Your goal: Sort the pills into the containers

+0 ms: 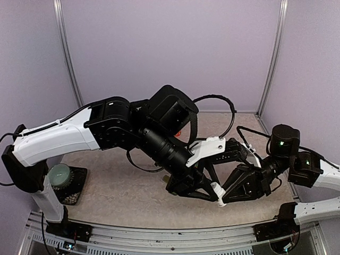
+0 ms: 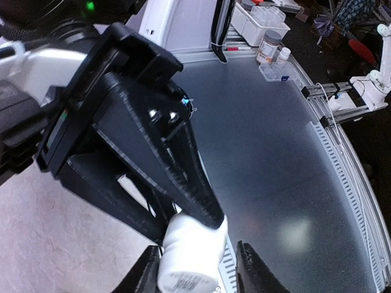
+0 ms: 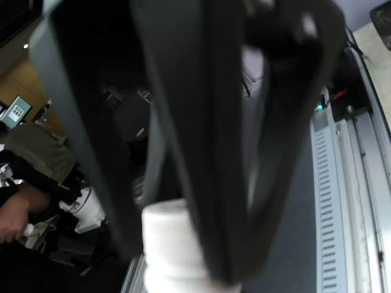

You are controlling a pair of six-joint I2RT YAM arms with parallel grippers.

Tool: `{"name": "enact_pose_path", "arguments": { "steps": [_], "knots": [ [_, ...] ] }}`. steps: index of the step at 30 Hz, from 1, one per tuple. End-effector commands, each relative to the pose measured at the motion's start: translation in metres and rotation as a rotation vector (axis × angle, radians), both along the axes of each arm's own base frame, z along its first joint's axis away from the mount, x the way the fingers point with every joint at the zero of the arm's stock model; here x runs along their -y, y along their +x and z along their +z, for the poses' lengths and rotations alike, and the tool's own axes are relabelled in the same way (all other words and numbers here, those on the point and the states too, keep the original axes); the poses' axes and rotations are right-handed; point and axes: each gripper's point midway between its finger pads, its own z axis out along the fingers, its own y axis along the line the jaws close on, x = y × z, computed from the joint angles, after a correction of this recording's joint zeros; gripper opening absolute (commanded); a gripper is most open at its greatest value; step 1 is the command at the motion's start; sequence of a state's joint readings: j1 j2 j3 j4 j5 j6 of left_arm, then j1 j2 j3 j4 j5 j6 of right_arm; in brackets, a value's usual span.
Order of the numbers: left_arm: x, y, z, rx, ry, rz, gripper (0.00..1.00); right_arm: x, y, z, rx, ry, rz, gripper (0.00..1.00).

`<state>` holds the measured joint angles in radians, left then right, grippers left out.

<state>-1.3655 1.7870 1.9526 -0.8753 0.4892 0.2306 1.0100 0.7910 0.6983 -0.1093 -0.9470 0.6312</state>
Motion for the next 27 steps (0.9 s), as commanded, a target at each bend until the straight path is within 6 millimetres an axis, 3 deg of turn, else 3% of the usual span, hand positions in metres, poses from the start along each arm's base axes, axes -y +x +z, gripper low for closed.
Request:
{"name": "enact_pose_path", "arguments": {
  "steps": [1, 4, 6, 8, 9, 11, 13, 22, 27],
  "knots": [
    [0.000, -0.037, 0.014, -0.040, -0.087, -0.114, 0.49, -0.009, 0.030, 0.017, 0.079, 0.082, -0.136, 0.15],
    [-0.001, -0.011, 0.030, -0.016, -0.146, 0.025, 0.65, -0.008, 0.039, 0.016, 0.122, 0.074, -0.197, 0.14],
    [-0.008, 0.008, 0.052, 0.039, -0.227, 0.156, 0.84, -0.006, 0.047, 0.020, 0.148, 0.080, -0.259, 0.14],
    [-0.019, 0.017, 0.073, 0.115, -0.324, 0.259, 0.95, -0.002, 0.056, 0.024, 0.169, 0.097, -0.331, 0.13],
    [-0.023, 0.021, 0.071, 0.147, -0.348, 0.306, 0.98, 0.001, 0.062, 0.026, 0.174, 0.102, -0.376, 0.13],
    [-0.030, 0.025, 0.079, 0.192, -0.412, 0.366, 0.99, 0.005, 0.072, 0.030, 0.179, 0.125, -0.448, 0.13],
    [-0.031, 0.033, 0.074, 0.253, -0.427, 0.423, 0.99, 0.007, 0.079, 0.034, 0.176, 0.149, -0.501, 0.13],
    [-0.001, 0.063, 0.024, 0.693, -0.371, 0.570, 0.99, -0.002, 0.082, 0.053, 0.143, 0.233, -0.489, 0.14],
    [0.000, 0.069, 0.028, 0.759, -0.412, 0.599, 0.99, -0.001, 0.080, 0.056, 0.136, 0.242, -0.477, 0.14]
  ]
}}
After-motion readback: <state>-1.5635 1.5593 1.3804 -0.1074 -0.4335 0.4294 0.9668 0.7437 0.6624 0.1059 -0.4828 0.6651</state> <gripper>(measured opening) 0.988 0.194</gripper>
